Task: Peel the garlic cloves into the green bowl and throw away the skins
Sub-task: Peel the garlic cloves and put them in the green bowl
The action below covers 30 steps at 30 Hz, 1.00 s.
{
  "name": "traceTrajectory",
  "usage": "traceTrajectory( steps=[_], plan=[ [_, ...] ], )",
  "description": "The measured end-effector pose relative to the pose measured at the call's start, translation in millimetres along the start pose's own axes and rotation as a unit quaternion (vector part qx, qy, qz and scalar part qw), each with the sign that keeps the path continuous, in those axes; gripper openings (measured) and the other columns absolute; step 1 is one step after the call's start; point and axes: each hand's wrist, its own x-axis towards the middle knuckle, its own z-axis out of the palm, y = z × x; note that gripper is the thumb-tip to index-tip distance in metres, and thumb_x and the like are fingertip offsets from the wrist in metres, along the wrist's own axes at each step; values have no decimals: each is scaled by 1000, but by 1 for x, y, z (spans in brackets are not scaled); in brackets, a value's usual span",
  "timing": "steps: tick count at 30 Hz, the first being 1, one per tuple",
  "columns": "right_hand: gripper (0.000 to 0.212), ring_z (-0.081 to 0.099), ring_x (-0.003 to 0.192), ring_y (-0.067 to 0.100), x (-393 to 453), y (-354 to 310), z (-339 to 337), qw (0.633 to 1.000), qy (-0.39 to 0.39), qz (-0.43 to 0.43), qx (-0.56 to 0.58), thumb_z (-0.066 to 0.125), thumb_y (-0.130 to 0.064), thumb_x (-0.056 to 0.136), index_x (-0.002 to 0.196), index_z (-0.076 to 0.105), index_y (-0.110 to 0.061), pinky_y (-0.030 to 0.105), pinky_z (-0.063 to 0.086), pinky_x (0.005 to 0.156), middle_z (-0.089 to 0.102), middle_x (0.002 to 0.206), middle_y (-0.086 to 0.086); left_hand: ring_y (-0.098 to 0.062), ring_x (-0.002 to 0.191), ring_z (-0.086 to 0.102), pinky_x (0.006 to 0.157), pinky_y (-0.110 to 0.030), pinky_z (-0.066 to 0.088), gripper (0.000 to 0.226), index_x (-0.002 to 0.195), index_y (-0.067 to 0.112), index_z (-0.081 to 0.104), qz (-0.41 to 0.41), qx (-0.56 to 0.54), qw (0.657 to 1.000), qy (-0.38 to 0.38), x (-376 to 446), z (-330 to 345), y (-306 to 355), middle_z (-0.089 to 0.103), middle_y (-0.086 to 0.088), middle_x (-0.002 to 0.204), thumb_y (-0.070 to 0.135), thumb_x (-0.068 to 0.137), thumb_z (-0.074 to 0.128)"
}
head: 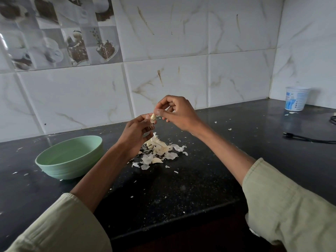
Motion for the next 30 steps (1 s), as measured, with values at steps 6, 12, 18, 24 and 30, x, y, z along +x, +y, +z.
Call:
traceTrajectory(
  steps=[6,12,18,24,30],
  plan=[
    [18,70,66,12,0,2,1,999,-26,23,1,87,-28,84,95,80,-15,28,60,72,78,88,-3,-12,86,60,79,-30,49,19,110,9,70,16,29,999,13,1,1,-3,68,-2,94,23,107,58],
    [18,74,69,18,1,5,0,1000,0,23,-8,89,-23,82,90,78,-12,31,63,72,77,81,-1,-14,94,65,81,-31,50,31,115,7,69,19,29,999,7,-1,0,-1,73,-1,90,35,102,65],
    [18,76,75,25,1,8,1,999,-23,27,24,89,-18,82,91,76,-9,40,65,74,77,81,5,-11,87,68,89,-28,53,38,111,2,76,57,26,998,23,-6,-1,2,76,-5,92,25,80,77],
    [22,76,77,29,0,9,1,997,-42,35,53,88,-21,82,93,74,-7,35,64,72,77,82,10,-6,83,75,73,-16,56,21,114,2,75,65,36,997,26,-7,0,1,80,-2,89,7,94,70],
    [14,78,80,29,1,13,4,993,-61,78,63,81,-10,89,97,74,-3,39,65,78,77,84,14,-6,79,69,74,-18,54,22,115,5,77,95,92,991,34,-6,-4,-1,79,-3,90,11,94,72]
  ],
)
